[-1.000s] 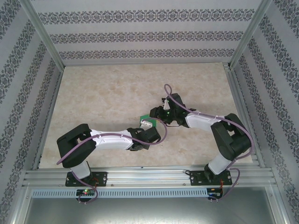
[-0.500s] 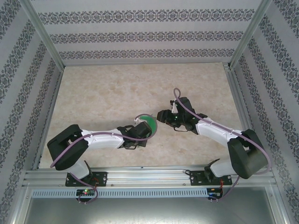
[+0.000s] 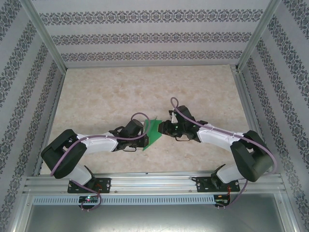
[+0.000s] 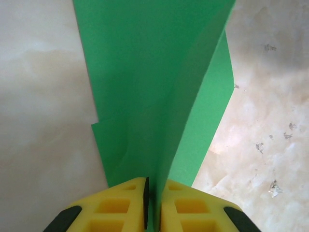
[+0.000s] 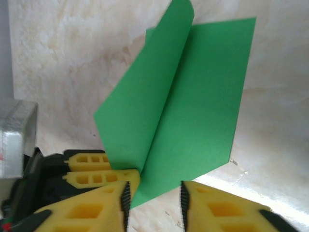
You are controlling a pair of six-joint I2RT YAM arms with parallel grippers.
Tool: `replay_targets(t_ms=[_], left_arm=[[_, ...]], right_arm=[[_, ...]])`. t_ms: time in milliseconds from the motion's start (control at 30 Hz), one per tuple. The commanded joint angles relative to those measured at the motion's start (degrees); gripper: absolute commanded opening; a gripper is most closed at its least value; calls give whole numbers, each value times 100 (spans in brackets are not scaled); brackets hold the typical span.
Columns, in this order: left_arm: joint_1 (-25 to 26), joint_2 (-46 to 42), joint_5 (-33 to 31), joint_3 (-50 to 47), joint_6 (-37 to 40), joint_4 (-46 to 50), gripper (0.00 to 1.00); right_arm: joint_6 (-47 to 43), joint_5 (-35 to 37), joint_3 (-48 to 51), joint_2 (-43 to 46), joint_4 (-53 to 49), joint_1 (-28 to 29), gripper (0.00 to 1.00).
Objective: Fold a paper plane with a square sheet of paper (pick it up from the middle)
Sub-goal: Fourth fold the wing at the center of the table.
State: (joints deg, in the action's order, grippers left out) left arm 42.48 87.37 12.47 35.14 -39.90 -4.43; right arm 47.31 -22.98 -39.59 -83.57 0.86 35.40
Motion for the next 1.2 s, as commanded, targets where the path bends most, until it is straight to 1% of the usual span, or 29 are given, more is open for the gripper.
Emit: replay_targets(t_ms=[0,100,267,433,733,800,1167], left_arm=[[-188,-107,397,-171,-169,-463,16],[-307,-81,578,-244,-230,-559,15],[-437,5,823,-236,-229,-571,15],[-499,146,1047,-127,-166,-542,14],[-657,364,1416,17,7,-503,14],[-678,437,1498,65,18,-485,13],[-864,518,1798,-114,-258,-847,13]], right_arm=[[-14,-12,-282,-254,337,163,25],[129,-240,-338,-494,719,214,17],[436,-555,-412,-852,1320,285,14],[444,-536,-566,-1069,1341,370,13],[573,-570,-470,-1239,1607,385,14],[591,-587,-470,-1288,1651,389,14],[551,-567,-642,-1633,1665,371,15]])
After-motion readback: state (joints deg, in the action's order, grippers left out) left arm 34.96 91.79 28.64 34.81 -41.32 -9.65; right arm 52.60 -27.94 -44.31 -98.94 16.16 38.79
